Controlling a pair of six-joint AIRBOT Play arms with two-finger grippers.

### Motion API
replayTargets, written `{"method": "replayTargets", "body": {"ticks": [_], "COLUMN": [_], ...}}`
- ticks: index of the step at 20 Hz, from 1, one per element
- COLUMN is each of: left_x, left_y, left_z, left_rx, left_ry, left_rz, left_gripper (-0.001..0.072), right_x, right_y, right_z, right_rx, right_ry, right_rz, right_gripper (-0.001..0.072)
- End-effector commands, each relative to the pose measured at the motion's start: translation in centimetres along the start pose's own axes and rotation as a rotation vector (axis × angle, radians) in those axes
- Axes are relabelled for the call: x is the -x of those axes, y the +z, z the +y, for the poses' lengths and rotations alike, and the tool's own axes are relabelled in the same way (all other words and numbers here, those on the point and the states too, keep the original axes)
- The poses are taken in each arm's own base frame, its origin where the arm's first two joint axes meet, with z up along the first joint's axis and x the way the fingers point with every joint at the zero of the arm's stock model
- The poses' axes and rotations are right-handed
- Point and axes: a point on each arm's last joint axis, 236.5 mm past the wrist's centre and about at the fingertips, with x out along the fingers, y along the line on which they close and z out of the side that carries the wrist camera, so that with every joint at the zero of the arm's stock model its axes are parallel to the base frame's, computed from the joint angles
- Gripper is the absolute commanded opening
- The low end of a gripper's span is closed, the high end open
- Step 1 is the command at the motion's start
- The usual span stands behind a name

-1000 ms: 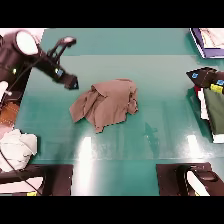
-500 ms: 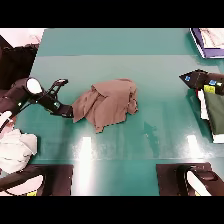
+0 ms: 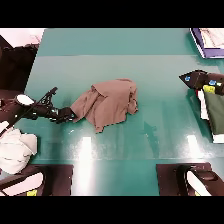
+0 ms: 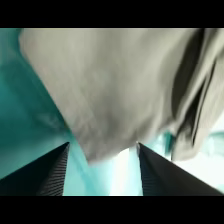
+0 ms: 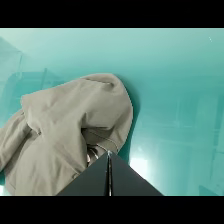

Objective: Fold the shirts.

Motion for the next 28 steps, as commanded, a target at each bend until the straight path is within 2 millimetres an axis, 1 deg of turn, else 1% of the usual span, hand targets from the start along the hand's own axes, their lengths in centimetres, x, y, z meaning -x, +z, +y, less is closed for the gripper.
{"method": "replayTargets", "body": {"ticks": [1, 3, 4, 5, 6, 8, 9, 10, 12, 13, 14, 15, 16, 17, 19, 20, 23, 25, 28], "left_x": [-0.9, -0.8, -0.8, -0.8, -0.8, -0.6, -0.3, 0.4, 2.4, 3.6, 4.5, 5.4, 6.1, 6.4, 6.7, 6.6, 6.4, 6.4, 6.4], "left_y": [0.3, 1.2, 1.3, 1.4, 1.3, 1.6, 1.9, 2.5, 4.0, 4.9, 5.4, 5.8, 6.0, 6.0, 5.8, 5.5, 5.0, 5.0, 5.0], "left_z": [0.0, -0.6, -0.7, -0.7, -0.7, -1.0, -1.4, -2.1, -4.0, -5.2, -6.2, -7.1, -7.8, -8.3, -8.6, -8.6, -7.9, -7.8, -7.8], "left_rx": [0.062, 0.074, 0.081, 0.074, 0.059, 0.056, 0.041, 0.016, -0.051, -0.087, -0.118, -0.146, -0.166, -0.18, -0.189, -0.192, -0.205, -0.206, -0.206], "left_ry": [-0.045, -0.068, -0.075, -0.075, -0.075, -0.081, -0.088, -0.093, -0.109, -0.119, -0.129, -0.139, -0.147, -0.154, -0.161, -0.16, -0.133, -0.13, -0.129], "left_rz": [-0.035, -0.068, -0.074, -0.075, -0.075, -0.08, -0.082, -0.088, -0.124, -0.145, -0.156, -0.164, -0.166, -0.161, -0.149, -0.136, -0.111, -0.111, -0.111], "left_gripper": [0.049, 0.0487, 0.0369, 0.017, 0.0031, 0.0023, 0.0022, 0.0022, 0.0022, 0.0022, 0.0022, 0.0022, 0.0023, 0.0023, 0.0023, 0.0023, 0.0023, 0.0023, 0.0023], "right_x": [0.0, 0.0, 0.0, 0.0, 0.0, -0.1, -0.2, -0.7, -2.5, -3.8, -5.4, -6.9, -8.5, -10.3, -13.3, -14.4, -16.5, -17.3, -18.2], "right_y": [0.0, 0.0, -0.1, -0.2, -0.4, -1.0, -1.4, -2.3, -5.5, -7.5, -9.7, -11.7, -13.5, -14.8, -16.9, -18.0, -21.4, -23.3, -25.4], "right_z": [0.1, 0.1, 0.1, 0.1, 0.1, 0.1, 0.1, 0.1, 0.5, 0.9, 1.7, 2.7, 3.7, 4.7, 5.7, 6.1, 6.3, 6.2, 5.8], "right_rx": [0.0, 0.0, 0.0, 0.0, 0.0, -0.001, -0.004, -0.005, -0.008, -0.008, -0.019, -0.033, -0.034, -0.009, 0.018, 0.027, 0.029, 0.028, 0.027], "right_ry": [0.002, 0.002, 0.002, 0.003, 0.004, 0.006, 0.008, 0.013, 0.035, 0.053, 0.082, 0.113, 0.142, 0.163, 0.164, 0.165, 0.159, 0.152, 0.137], "right_rz": [0.001, 0.002, 0.003, 0.009, 0.019, 0.041, 0.056, 0.082, 0.165, 0.219, 0.283, 0.346, 0.398, 0.428, 0.46, 0.491, 0.615, 0.678, 0.73], "right_gripper": [0.0015, 0.0016, 0.0016, 0.0015, 0.0016, 0.0016, 0.0015, 0.0016, 0.0031, 0.0205, 0.0433, 0.0462, 0.0452, 0.0452, 0.0451, 0.0451, 0.0451, 0.0451, 0.045]}}
